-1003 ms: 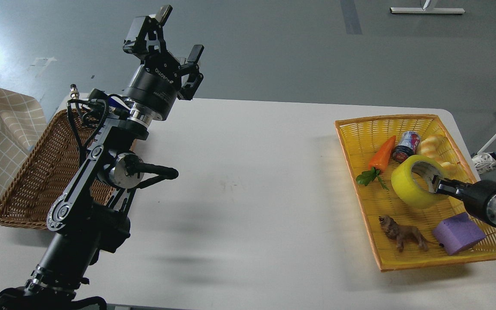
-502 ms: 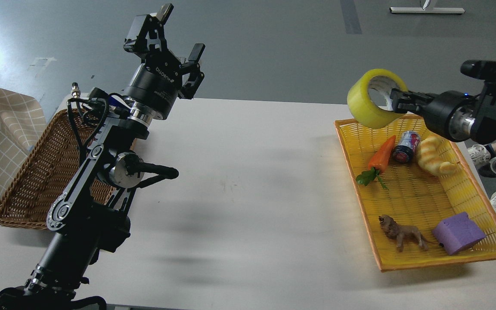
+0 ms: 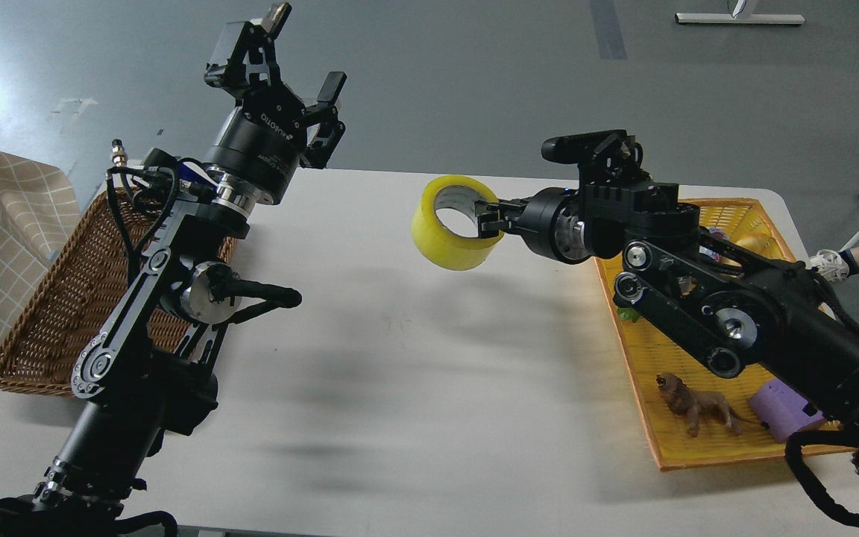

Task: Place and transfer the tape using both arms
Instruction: 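Lift the tape roll and carry it toward the table center, then release the tape roll on the table and raise the right gripper, then reach the left gripper down toward the tape roll, then close the left gripper on the rim of the tape roll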

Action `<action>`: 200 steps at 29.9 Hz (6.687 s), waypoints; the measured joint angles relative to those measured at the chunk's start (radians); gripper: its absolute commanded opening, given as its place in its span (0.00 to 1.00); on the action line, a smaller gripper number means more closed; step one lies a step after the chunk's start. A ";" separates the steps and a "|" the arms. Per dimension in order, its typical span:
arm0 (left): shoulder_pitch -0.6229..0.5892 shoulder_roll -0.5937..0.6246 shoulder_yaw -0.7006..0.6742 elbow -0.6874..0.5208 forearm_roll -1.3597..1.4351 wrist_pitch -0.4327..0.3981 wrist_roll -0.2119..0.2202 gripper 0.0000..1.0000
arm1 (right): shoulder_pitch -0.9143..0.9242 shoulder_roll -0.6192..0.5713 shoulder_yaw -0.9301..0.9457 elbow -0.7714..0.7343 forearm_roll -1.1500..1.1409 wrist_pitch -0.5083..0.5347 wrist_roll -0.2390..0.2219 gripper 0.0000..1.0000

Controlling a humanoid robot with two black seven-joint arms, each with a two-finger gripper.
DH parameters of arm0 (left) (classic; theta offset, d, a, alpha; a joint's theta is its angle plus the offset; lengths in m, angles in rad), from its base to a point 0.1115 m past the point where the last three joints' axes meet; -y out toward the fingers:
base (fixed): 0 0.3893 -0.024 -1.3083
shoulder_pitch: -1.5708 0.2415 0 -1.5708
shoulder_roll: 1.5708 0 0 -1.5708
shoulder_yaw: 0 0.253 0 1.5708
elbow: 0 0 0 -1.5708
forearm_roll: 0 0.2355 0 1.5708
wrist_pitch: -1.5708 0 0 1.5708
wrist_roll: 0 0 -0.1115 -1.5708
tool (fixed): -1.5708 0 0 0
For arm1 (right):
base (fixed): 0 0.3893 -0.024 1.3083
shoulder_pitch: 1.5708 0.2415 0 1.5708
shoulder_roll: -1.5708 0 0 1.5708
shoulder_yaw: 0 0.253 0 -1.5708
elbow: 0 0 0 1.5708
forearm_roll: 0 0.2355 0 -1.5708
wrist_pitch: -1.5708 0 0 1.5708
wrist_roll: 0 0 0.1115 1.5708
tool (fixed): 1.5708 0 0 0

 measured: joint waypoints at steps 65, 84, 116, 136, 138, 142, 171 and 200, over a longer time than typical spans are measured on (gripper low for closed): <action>0.027 0.047 -0.014 -0.006 -0.010 0.003 -0.009 0.98 | -0.085 0.063 0.201 -0.022 0.001 -0.009 0.006 1.00; 0.009 0.036 0.002 -0.003 -0.004 -0.010 -0.021 0.98 | -0.279 -0.037 0.840 0.263 0.698 -0.001 0.035 1.00; 0.012 0.202 0.396 -0.082 1.315 0.014 0.068 0.97 | -0.328 -0.049 0.967 0.329 1.074 0.000 0.036 1.00; -0.066 0.216 0.654 0.147 1.315 -0.003 0.152 0.95 | -0.275 -0.077 0.976 0.322 1.076 0.000 0.033 1.00; -0.067 0.214 0.656 0.155 1.315 -0.003 0.153 0.96 | -0.275 -0.077 0.976 0.320 1.077 0.000 0.033 1.00; -0.067 0.214 0.658 0.161 1.315 -0.004 0.153 0.96 | -0.275 -0.077 0.976 0.316 1.077 0.000 0.033 1.00; -0.168 0.158 0.752 0.301 1.315 -0.037 0.139 0.74 | -0.354 -0.101 1.014 0.368 1.078 0.000 0.034 1.00; -0.196 0.172 0.752 0.304 1.315 -0.092 0.134 0.50 | -0.383 -0.113 1.024 0.374 1.076 0.000 0.033 1.00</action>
